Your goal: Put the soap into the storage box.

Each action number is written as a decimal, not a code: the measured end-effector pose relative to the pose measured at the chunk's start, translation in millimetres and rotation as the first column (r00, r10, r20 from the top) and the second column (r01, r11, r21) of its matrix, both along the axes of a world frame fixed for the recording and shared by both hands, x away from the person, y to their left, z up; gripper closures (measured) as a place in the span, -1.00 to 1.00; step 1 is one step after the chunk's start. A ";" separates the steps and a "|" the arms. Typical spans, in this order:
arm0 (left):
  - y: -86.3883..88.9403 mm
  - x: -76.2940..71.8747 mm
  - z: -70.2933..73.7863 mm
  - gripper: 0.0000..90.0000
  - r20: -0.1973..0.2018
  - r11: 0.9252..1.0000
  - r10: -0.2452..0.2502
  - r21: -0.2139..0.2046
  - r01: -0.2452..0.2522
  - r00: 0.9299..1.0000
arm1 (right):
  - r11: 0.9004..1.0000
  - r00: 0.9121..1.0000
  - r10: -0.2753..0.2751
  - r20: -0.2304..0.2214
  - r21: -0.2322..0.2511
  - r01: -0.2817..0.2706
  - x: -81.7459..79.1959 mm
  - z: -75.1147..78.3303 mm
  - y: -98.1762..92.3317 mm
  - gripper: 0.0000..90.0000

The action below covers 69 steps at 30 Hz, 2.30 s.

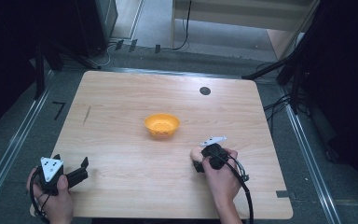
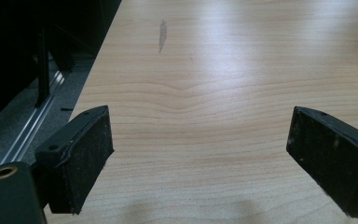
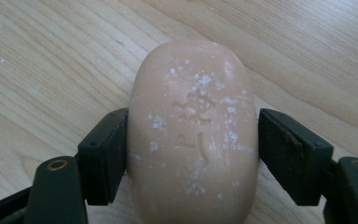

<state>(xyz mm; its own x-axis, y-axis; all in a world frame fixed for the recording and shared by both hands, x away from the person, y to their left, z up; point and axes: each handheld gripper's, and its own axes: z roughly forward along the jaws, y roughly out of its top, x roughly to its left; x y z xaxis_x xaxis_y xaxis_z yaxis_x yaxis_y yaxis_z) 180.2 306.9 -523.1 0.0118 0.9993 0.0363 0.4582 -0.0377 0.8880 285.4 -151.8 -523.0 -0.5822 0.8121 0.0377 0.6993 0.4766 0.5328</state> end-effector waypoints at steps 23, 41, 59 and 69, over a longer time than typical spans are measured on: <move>0.5 0.5 0.1 -0.84 -0.002 1.000 0.000 -0.004 0.000 1.000 | 0.986 0.985 0.165 0.044 0.009 -0.165 2.7 11.4 -9.3 -0.25; 0.8 0.7 -0.1 -0.84 -0.001 1.000 -0.003 -0.009 0.003 1.000 | 0.947 0.942 0.320 0.102 -0.062 -0.315 19.1 42.0 -0.3 -0.25; 0.8 0.8 0.1 -0.84 -0.003 1.000 -0.005 -0.006 0.005 1.000 | 0.904 0.893 0.428 0.136 -0.072 -0.422 46.2 67.3 11.2 -0.25; 0.7 0.7 0.0 -0.84 0.000 1.000 -0.008 -0.007 0.008 1.000 | 0.878 0.867 0.477 0.145 -0.053 -0.475 62.7 77.5 16.8 -0.25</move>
